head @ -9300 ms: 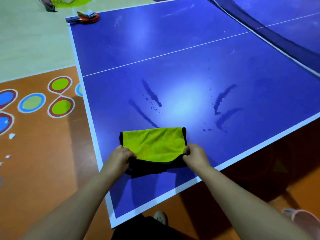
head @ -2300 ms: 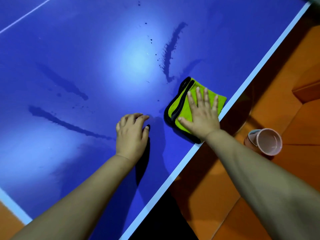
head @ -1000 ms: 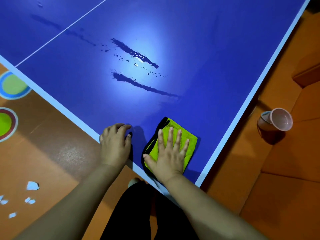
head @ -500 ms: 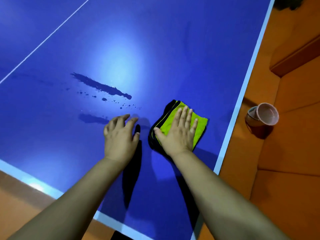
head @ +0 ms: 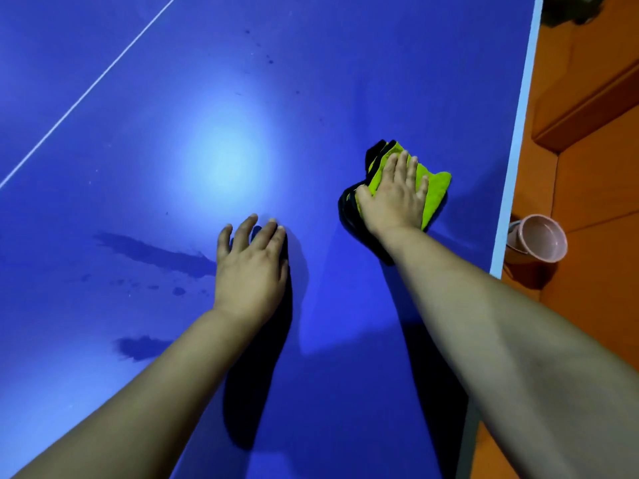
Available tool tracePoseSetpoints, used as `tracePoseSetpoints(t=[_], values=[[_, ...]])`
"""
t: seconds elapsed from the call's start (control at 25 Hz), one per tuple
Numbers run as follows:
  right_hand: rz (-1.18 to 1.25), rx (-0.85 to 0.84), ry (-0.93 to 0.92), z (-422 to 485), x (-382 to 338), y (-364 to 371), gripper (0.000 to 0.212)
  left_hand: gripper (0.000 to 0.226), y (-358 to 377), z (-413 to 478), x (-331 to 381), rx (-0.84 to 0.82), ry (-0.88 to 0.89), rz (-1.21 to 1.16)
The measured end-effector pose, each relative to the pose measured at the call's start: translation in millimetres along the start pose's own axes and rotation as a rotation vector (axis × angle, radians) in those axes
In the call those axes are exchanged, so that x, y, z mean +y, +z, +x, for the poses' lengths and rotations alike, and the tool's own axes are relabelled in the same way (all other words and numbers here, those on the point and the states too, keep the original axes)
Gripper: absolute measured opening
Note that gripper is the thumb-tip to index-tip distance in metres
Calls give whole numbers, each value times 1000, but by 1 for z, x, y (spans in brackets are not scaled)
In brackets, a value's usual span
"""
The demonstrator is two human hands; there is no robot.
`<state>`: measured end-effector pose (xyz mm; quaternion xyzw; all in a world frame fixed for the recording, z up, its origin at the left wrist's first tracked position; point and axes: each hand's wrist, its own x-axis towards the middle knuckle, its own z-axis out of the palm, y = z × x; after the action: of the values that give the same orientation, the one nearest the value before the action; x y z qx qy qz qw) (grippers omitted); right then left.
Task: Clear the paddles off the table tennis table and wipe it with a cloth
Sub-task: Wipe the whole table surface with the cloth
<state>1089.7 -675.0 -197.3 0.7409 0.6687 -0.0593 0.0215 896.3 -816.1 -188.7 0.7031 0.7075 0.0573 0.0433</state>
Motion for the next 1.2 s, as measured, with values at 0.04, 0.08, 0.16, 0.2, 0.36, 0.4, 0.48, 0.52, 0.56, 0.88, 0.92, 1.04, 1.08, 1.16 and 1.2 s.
tracePoseSetpoints(t=[0.04,0.08,0.16,0.2,0.36,0.4,0.48,0.52,0.56,0.88,0.92,1.04,1.08,1.16,1.2], values=[[-1,5,-20,14,1,-2,74,39,2,4,-1,13,19,24],[2,12,-47,26,1,-3,72,42,3,7,-3,14,37,41],[13,14,-108,41,2,-5,69,49,4,10,-6,12,66,64],[12,7,-136,43,3,-7,68,50,4,10,-7,7,75,72],[0,-32,-322,15,-1,-8,69,55,-2,11,-11,-78,91,48],[-11,-40,-375,1,-6,-6,70,56,-5,12,-15,-90,101,26],[-36,-55,-455,-36,-19,-2,74,53,-12,8,-27,-85,130,-5],[-44,-63,-481,-55,-24,0,77,51,-16,3,-34,-62,132,-14],[-50,-72,-501,-74,-29,2,81,50,-20,-4,-42,-33,119,-25],[-14,-55,-478,-244,-62,23,77,48,-47,-113,-116,-90,150,-74],[-6,-52,-462,-264,-66,26,77,45,-49,-125,-124,-98,166,-68],[-7,-44,-412,-328,-82,31,77,44,-60,-160,-150,-109,194,-74],[-16,-44,-391,-347,-86,32,78,45,-63,-169,-158,-109,202,-80],[-16,-49,-334,-386,-96,37,78,42,-67,-184,-170,-119,226,-68],[-10,-54,-294,-404,-102,40,79,39,-68,-190,-175,-129,235,-63]])
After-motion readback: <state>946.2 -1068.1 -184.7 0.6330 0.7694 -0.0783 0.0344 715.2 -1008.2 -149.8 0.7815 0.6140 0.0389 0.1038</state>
